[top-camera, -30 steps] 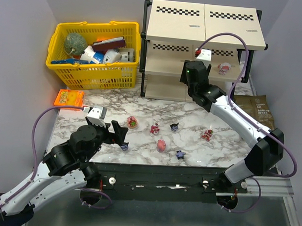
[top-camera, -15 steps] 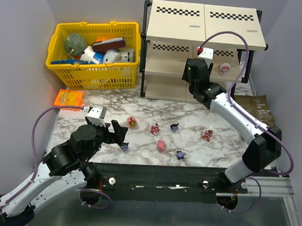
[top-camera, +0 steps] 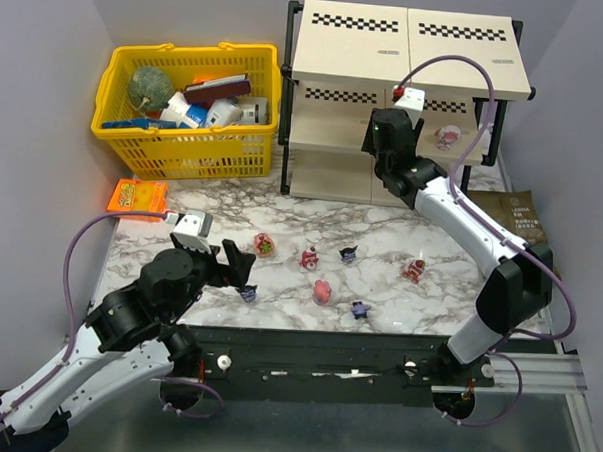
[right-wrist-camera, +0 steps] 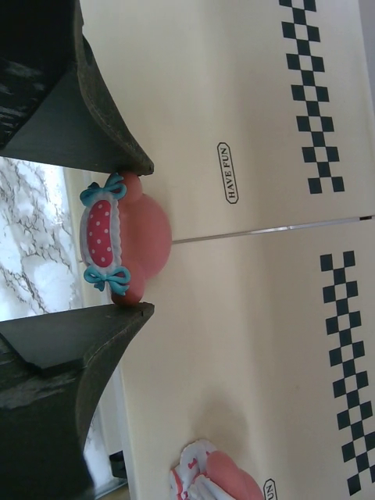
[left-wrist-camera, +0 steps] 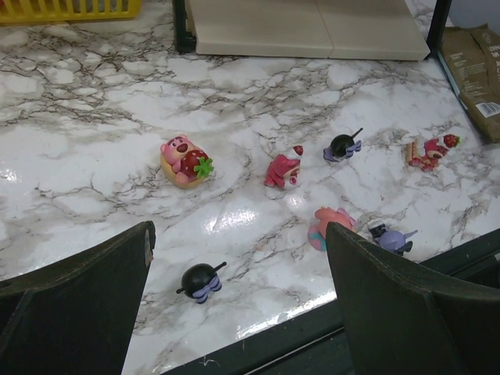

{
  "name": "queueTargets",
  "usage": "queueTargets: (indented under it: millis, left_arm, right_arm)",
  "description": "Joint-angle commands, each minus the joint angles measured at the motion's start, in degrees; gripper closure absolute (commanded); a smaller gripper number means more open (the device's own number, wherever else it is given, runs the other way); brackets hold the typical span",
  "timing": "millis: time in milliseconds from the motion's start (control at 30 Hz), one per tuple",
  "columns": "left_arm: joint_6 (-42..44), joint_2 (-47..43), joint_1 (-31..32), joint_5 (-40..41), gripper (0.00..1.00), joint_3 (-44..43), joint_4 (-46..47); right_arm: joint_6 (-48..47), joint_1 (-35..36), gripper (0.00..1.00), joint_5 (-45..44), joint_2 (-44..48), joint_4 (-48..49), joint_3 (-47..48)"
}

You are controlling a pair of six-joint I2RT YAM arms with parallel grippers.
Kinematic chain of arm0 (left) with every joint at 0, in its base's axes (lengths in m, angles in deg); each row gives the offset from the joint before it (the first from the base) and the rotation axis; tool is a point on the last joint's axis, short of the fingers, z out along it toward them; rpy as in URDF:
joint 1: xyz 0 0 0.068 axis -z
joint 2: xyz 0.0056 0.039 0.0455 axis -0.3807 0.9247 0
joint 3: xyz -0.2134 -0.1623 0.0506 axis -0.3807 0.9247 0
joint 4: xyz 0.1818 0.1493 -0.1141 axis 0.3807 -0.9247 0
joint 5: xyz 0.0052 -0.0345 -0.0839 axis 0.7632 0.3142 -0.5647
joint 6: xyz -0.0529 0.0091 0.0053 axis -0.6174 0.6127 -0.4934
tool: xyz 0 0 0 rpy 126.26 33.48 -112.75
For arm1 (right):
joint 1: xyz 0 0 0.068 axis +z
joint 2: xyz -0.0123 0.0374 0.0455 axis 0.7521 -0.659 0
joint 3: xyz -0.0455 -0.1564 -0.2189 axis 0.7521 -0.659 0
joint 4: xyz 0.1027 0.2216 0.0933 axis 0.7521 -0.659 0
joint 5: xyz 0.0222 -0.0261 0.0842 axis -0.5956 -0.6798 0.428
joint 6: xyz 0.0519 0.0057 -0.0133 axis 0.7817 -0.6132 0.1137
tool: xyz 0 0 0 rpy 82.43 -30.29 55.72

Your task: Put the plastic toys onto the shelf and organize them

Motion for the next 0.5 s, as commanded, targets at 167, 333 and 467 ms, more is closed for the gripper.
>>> queueTargets:
  millis: [167, 333, 467]
  left_arm:
    - [0.7, 0.5, -0.3, -0.9, 0.01, 0.5, 1.2]
    - [0.6, 0.4, -0.5, -0.9, 0.01, 0.5, 1.2]
    - [0.7, 0.6, -0.4, -0.9, 0.01, 0.6, 1.2]
  right_arm:
    - [-0.9, -1.0, 0.43, 0.2, -3.5, -1.3, 1.1]
    - [-1.7, -1.1, 0.38, -0.4, -4.3, 0.8, -0.2]
    - [-2.2, -1.1, 0.38, -0.5, -3.6, 4.7, -3.1]
